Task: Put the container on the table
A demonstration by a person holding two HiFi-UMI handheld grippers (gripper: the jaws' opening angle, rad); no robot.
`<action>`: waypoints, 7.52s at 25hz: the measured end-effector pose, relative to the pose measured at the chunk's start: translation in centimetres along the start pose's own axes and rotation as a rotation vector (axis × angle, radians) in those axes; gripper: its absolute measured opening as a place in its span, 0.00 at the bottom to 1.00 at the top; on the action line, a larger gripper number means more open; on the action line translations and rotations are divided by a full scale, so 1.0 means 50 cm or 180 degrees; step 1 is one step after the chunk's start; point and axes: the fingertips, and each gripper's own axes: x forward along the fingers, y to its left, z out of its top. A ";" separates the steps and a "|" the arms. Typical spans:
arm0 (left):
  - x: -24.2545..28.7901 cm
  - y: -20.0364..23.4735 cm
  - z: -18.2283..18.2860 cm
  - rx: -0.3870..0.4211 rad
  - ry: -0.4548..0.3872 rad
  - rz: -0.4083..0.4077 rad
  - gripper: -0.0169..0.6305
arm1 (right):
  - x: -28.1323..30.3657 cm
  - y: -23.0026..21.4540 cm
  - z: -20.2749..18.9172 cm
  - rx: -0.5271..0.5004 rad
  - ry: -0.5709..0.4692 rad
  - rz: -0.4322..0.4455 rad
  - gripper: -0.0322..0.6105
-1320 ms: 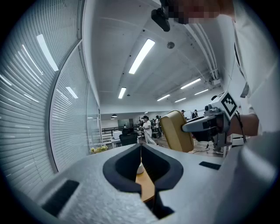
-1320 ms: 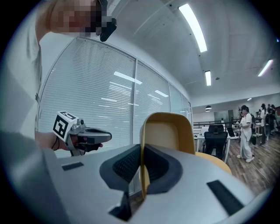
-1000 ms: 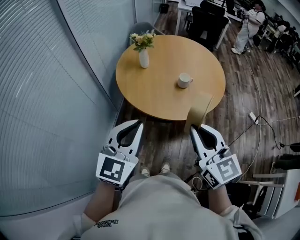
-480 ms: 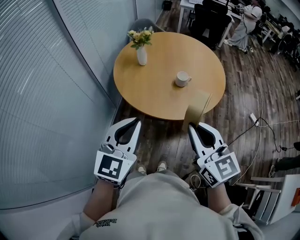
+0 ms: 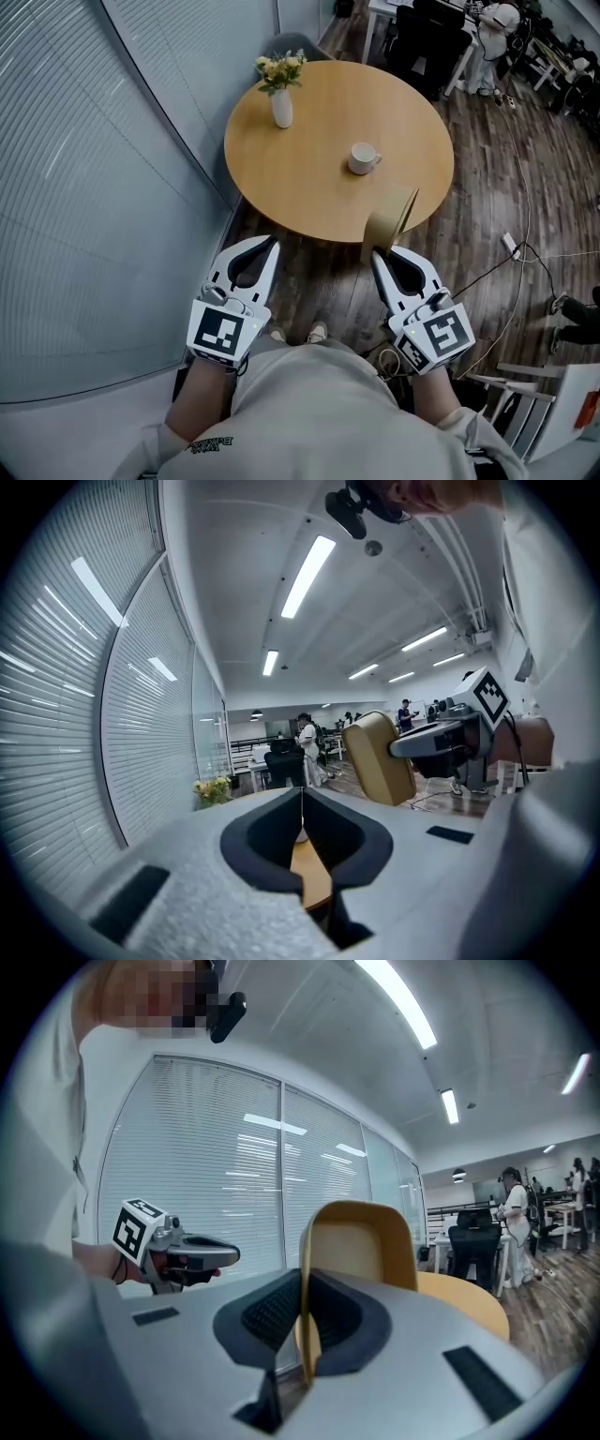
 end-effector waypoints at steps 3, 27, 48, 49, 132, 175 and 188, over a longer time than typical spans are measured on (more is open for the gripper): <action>0.018 -0.003 -0.005 0.0072 0.0015 -0.0004 0.06 | 0.001 -0.018 -0.005 0.0050 -0.0008 0.0030 0.11; 0.083 0.026 -0.009 -0.0050 0.0076 -0.0060 0.06 | 0.049 -0.079 -0.010 -0.0042 0.0045 -0.0027 0.11; 0.227 0.248 -0.030 -0.0022 0.0027 -0.0153 0.06 | 0.308 -0.145 0.002 -0.0108 0.0247 -0.0135 0.11; 0.235 0.261 -0.027 -0.0065 0.0017 -0.0145 0.06 | 0.321 -0.151 0.003 -0.0137 0.0263 -0.0157 0.11; 0.469 0.562 -0.195 -0.0148 0.0560 -0.0161 0.06 | 0.876 -0.296 -0.149 -0.1015 0.1932 0.0804 0.11; 0.552 0.576 -0.472 -0.0731 0.1262 -0.0270 0.06 | 1.005 -0.280 -0.584 -0.1280 0.3184 0.1497 0.11; 0.562 0.564 -0.519 -0.0956 0.1358 -0.0348 0.06 | 1.007 -0.266 -0.662 -0.1283 0.3313 0.1575 0.11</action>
